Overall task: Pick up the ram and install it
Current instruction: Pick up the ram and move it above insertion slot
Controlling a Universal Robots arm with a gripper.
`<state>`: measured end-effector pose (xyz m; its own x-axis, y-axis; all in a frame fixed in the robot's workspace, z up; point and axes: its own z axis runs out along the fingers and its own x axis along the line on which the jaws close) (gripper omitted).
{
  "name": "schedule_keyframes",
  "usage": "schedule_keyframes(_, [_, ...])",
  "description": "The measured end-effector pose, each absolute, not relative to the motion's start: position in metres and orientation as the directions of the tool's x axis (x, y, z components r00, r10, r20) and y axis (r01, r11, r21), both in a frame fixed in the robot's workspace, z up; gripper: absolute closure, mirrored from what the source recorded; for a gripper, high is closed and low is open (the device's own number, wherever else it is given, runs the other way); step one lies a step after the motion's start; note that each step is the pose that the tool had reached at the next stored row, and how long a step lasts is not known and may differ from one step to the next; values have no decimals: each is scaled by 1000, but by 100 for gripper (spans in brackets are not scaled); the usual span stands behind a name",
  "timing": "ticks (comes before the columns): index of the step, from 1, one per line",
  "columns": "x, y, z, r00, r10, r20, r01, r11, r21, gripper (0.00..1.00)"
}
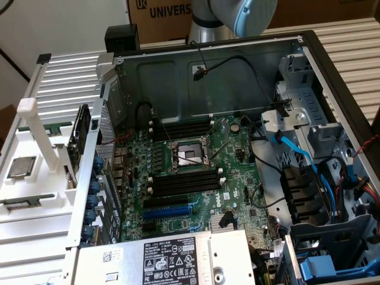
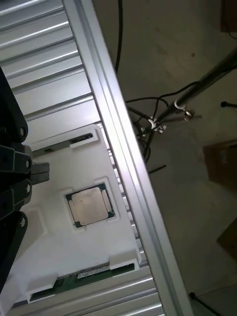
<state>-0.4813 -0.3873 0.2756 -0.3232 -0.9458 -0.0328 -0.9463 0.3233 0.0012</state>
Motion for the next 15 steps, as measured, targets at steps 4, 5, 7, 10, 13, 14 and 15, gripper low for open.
schedule_keyframes(4, [-481, -391, 262, -265, -964, -33, -964, 265, 0, 90])
schedule_keyframes(5, [-481, -392, 260, -256, -966, -33, -967, 256, 0, 90])
schedule_keyframes(7, [-480, -392, 253, -219, -975, -33, -976, 219, 0, 90])
schedule_keyframes(10, [-478, -392, 247, -195, -980, -33, -981, 195, 0, 90])
schedule_keyframes(13, [-476, -393, 242, -176, -984, -33, -984, 176, 0, 90])
schedule_keyframes(14, [-475, -393, 240, -171, -985, -33, -985, 171, 0, 90])
schedule_keyframes(15, [-474, -393, 238, -167, -985, -33, -986, 167, 0, 90])
